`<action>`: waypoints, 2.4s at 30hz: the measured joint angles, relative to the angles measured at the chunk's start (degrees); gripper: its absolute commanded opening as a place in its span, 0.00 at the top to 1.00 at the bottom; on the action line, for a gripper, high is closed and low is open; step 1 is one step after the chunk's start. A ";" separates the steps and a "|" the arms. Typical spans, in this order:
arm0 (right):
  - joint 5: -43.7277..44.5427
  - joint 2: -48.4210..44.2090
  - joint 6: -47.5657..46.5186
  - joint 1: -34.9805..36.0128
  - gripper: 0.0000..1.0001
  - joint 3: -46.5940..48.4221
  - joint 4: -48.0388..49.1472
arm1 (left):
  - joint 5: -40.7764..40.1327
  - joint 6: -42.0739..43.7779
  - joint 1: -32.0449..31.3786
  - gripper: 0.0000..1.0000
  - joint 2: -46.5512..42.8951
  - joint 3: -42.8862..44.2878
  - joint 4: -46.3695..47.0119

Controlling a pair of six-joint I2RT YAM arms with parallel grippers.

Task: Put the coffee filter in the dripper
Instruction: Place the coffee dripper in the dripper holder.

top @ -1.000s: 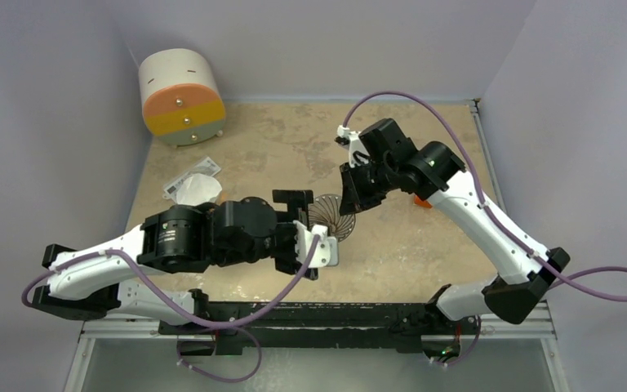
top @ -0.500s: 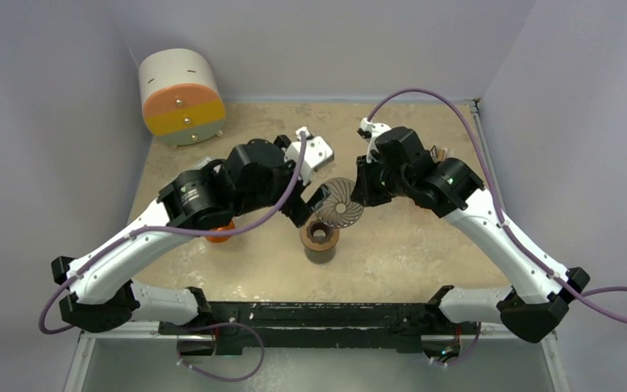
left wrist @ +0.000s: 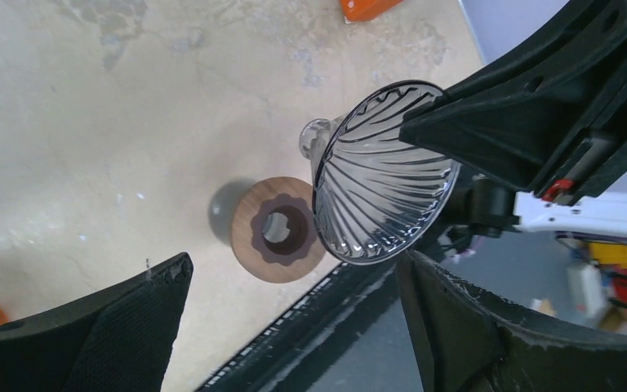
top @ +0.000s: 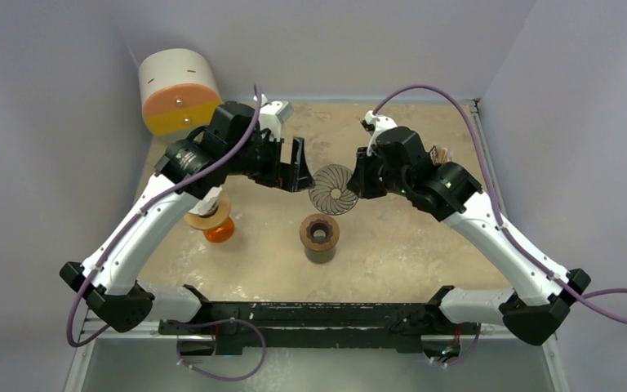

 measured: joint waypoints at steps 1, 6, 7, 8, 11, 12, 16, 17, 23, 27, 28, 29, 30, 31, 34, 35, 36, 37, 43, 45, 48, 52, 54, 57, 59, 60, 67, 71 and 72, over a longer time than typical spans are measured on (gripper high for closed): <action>-0.13 0.22 0.39 0.13 1.00 0.00 0.37 | 1.81 -1.40 1.25 0.07 0.02 -0.02 -0.31; -0.72 1.38 2.51 1.97 1.00 0.00 1.70 | 8.00 -7.04 3.98 0.11 0.09 -1.95 -0.59; -0.72 1.57 3.02 2.49 1.00 0.00 1.90 | 8.90 -8.11 3.98 0.13 0.09 -2.80 -0.57; -0.72 1.75 3.50 3.08 1.00 0.00 2.05 | 9.68 -9.27 3.98 0.14 0.09 -3.72 -0.55; -0.59 2.10 5.16 4.59 1.00 0.00 2.36 | 10.97 -11.74 3.96 0.19 -0.04 -6.01 -0.59; -0.35 2.14 5.88 5.16 1.00 0.00 2.38 | 11.10 -12.39 3.98 0.22 -0.22 -6.69 -0.57; 0.76 2.14 9.01 7.13 1.00 0.00 3.06 | 10.91 -14.49 3.98 0.32 -1.73 -9.33 -0.59; 1.33 2.14 9.86 7.56 1.00 0.00 3.23 | 10.71 -15.02 3.98 0.35 -2.25 -9.92 -0.63; 3.65 2.05 14.53 9.49 1.00 -1.07 4.20 | 9.33 -17.05 3.98 0.56 -4.96 -12.50 -0.55; 5.27 2.05 16.74 10.23 1.00 -2.47 4.24 | 8.83 -18.08 3.98 0.69 -5.88 -13.11 -0.55; 5.57 2.05 17.03 10.32 1.00 -2.58 4.15 | 8.74 -18.23 3.98 0.71 -5.99 -13.11 -0.52; 5.95 2.05 17.42 10.47 1.00 -2.62 4.09 | 8.70 -18.34 3.98 0.73 -6.12 -13.11 -0.50; 6.08 2.03 17.68 10.56 1.00 -2.64 4.07 | 8.63 -18.38 3.96 0.75 -6.21 -13.11 -0.50; 6.16 1.99 17.97 10.64 1.00 -2.67 4.09 | 8.61 -18.43 3.96 0.77 -6.25 -13.11 -0.48; 6.47 1.84 18.75 10.86 1.00 -2.86 4.13 | 8.39 -18.53 3.85 0.82 -6.36 -13.53 -0.13; 6.49 1.70 18.97 10.93 1.00 -3.02 4.22 | 8.26 -18.62 3.67 0.85 -6.36 -13.77 -0.11; 6.49 1.53 19.21 10.99 1.00 -3.30 4.28 | 8.13 -18.82 3.56 0.87 -6.36 -13.97 -0.09; 6.49 1.29 19.41 11.06 1.00 -3.56 4.26 | 7.96 -18.95 3.41 0.90 -6.36 -14.12 -0.17; 6.64 0.11 20.55 11.45 1.00 -4.81 4.26 | 7.30 -19.43 2.38 1.00 -6.34 -14.23 0.28; 6.95 -0.42 20.96 11.69 1.00 -5.46 4.39 | 7.08 -19.52 1.95 1.00 -6.29 -14.25 0.28; 7.02 -1.29 21.70 11.80 1.00 -6.51 4.39 | 6.69 -19.67 1.14 1.00 -6.01 -14.27 0.26; 6.97 -1.92 22.38 11.82 1.00 -7.52 4.11 | 6.45 -19.89 0.42 1.00 -5.64 -14.73 0.35; 6.93 -1.95 22.69 11.82 1.00 -7.78 3.76 | 6.45 -20.02 0.13 1.00 -5.57 -14.99 0.35; 6.82 -2.34 23.30 11.82 1.00 -8.66 3.50 | 6.58 -20.44 -0.28 1.00 -5.38 -15.89 0.74; 6.78 -3.02 23.78 11.82 1.00 -9.86 3.41 | 6.75 -20.92 -0.76 1.00 -5.14 -16.65 1.20; 6.75 -3.34 23.96 11.82 1.00 -10.47 3.28 | 6.84 -21.18 -1.11 1.00 -4.94 -17.11 1.49; 6.78 -4.28 25.81 11.98 1.00 -13.66 3.08 | 7.37 -21.86 -1.97 1.00 -3.28 -19.30 2.60; 6.80 -4.28 26.69 11.98 1.00 -14.67 3.13 | 7.34 -21.88 -2.03 1.00 -2.67 -19.98 3.04; 6.75 -4.28 26.91 11.98 1.00 -14.86 3.17 | 7.34 -21.88 -2.03 1.00 -2.67 -20.26 3.28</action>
